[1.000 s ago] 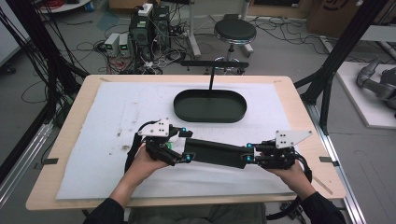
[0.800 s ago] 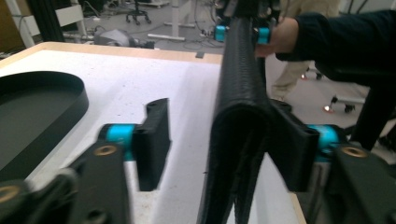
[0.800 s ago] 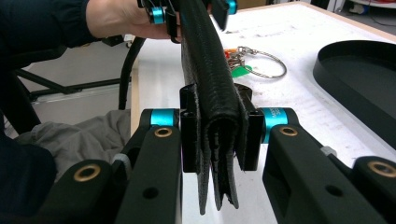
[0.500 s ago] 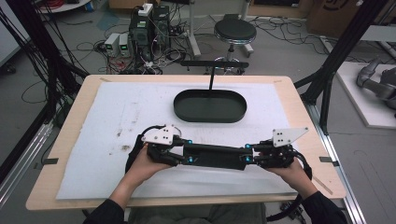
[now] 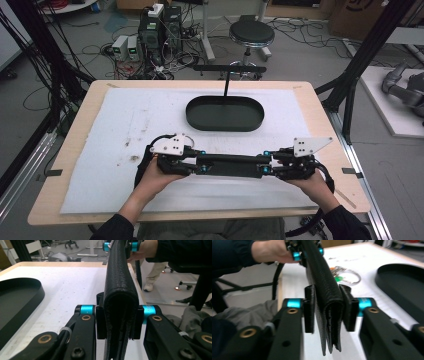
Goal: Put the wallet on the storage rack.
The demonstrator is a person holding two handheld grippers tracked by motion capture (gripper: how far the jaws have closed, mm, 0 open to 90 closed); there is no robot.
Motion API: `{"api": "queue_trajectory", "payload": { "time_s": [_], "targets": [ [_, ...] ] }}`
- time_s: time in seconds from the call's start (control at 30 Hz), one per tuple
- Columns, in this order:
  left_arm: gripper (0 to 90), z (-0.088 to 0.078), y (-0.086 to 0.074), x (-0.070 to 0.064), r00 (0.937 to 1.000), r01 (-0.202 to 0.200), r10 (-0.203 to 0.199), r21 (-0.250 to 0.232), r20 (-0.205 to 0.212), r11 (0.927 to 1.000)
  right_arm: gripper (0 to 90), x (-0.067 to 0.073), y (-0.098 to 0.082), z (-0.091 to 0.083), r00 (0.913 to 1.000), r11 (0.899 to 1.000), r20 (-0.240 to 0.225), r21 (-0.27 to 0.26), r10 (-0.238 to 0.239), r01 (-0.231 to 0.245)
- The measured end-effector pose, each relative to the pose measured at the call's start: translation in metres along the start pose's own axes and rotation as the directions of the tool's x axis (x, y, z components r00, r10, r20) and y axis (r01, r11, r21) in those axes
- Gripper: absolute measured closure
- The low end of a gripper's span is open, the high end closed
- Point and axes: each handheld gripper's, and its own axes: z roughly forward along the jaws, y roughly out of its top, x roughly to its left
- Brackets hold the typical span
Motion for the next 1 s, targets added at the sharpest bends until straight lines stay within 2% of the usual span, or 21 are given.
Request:
{"api": "queue_trajectory", "payload": {
  "time_s": [0.07,0.13,0.17,0.2,0.27,0.3,0.33,0.37,0.4,0.43,0.47,0.5,0.53,0.57,0.6,0.7,0.77,0.83,0.87,0.9,1.0],
  "targets": [
    [73.4,-0.002,0.0,0.002,0.9998,0.005,-0.004,0.002,-0.019,1.0,53.0,-0.002,-0.001,-0.006,0.9989,0.999,0.045,-0.042,0.015,-0.013],
    [73.5,-0.005,-0.001,0.004,0.999,0.012,-0.013,-0.012,-0.042,0.9999,47.5,-0.005,-0.003,-0.015,0.9913,0.996,0.123,-0.081,0.048,-0.038],
    [73.4,-0.006,0.0,0.005,0.9982,0.014,-0.015,-0.019,-0.058,0.9997,45.9,-0.006,-0.006,-0.019,0.9825,0.992,0.174,-0.118,0.066,-0.046],
    [73.5,-0.007,0.0,0.006,0.9972,0.017,-0.019,-0.029,-0.072,0.9994,44.2,-0.008,-0.009,-0.024,0.9687,0.987,0.234,-0.155,0.082,-0.046],
    [73.5,-0.01,0.002,0.008,0.9947,0.013,-0.016,-0.032,-0.102,0.9994,44.4,-0.011,-0.015,-0.032,0.9346,0.979,0.33,-0.189,0.133,-0.073],
    [73.5,-0.01,0.002,0.008,0.9947,0.013,-0.016,-0.032,-0.102,0.9994,44.4,-0.011,-0.015,-0.032,0.9346,0.979,0.33,-0.189,0.133,-0.073],
    [73.5,-0.01,0.003,0.009,0.9928,0.012,-0.017,-0.039,-0.118,0.9992,43.8,-0.014,-0.021,-0.038,0.8916,0.974,0.415,-0.204,0.181,-0.103],
    [73.5,-0.011,0.005,0.012,0.9882,0.008,-0.015,-0.047,-0.153,0.9989,43.8,-0.016,-0.024,-0.039,0.8653,0.973,0.46,-0.196,0.2,-0.121],
    [73.5,-0.011,0.006,0.014,0.9857,0.012,-0.021,-0.055,-0.167,0.9984,43.4,-0.018,-0.026,-0.041,0.836,0.97,0.501,-0.203,0.223,-0.137],
    [73.5,-0.011,0.007,0.016,0.9839,0.011,-0.02,-0.05,-0.178,0.9987,42.5,-0.019,-0.029,-0.043,0.8125,0.964,0.528,-0.217,0.248,-0.152],
    [73.4,-0.011,0.007,0.016,0.9839,0.011,-0.02,-0.05,-0.178,0.9987,42.5,-0.019,-0.029,-0.043,0.8125,0.964,0.528,-0.217,0.248,-0.152],
    [73.4,-0.01,0.009,0.019,0.9815,0.01,-0.019,-0.05,-0.19,0.9987,42.5,-0.021,-0.033,-0.044,0.7915,0.96,0.55,-0.228,0.267,-0.165],
    [73.4,-0.01,0.011,0.022,0.977,0.005,-0.014,-0.045,-0.213,0.999,42.5,-0.023,-0.037,-0.047,0.7482,0.956,0.598,-0.232,0.286,-0.18],
    [73.5,-0.008,0.013,0.027,0.97,0.008,-0.021,-0.053,-0.242,0.9986,42.4,-0.024,-0.038,-0.048,0.7356,0.955,0.612,-0.234,0.291,-0.184],
    [73.5,-0.008,0.013,0.027,0.97,0.008,-0.021,-0.053,-0.242,0.9986,42.4,-0.025,-0.039,-0.05,0.7244,0.953,0.622,-0.239,0.298,-0.187],
    [73.5,-0.006,0.019,0.043,0.9535,0.011,-0.028,-0.06,-0.3,0.9982,42.4,-0.026,-0.042,-0.053,0.6958,0.951,0.649,-0.244,0.307,-0.191],
    [73.5,-0.005,0.022,0.051,0.9464,0.01,-0.028,-0.059,-0.322,0.9982,42.4,-0.026,-0.045,-0.054,0.6839,0.951,0.663,-0.242,0.305,-0.191],
    [73.5,-0.003,0.024,0.059,0.9387,0.012,-0.034,-0.065,-0.343,0.9978,42.4,-0.027,-0.046,-0.055,0.6769,0.95,0.668,-0.242,0.31,-0.196],
    [73.5,-0.003,0.024,0.059,0.9387,0.012,-0.034,-0.065,-0.343,0.9978,42.4,-0.027,-0.047,-0.056,0.6721,0.95,0.672,-0.242,0.311,-0.197],
    [73.4,-0.001,0.026,0.068,0.9359,0.019,-0.041,-0.066,-0.35,0.9976,42.4,-0.027,-0.047,-0.056,0.6694,0.948,0.672,-0.246,0.317,-0.201],
    [73.5,0.003,0.028,0.078,0.9324,0.025,-0.047,-0.064,-0.358,0.9976,42.4,-0.027,-0.048,-0.057,0.6681,0.948,0.674,-0.245,0.316,-0.201]
  ]
}}
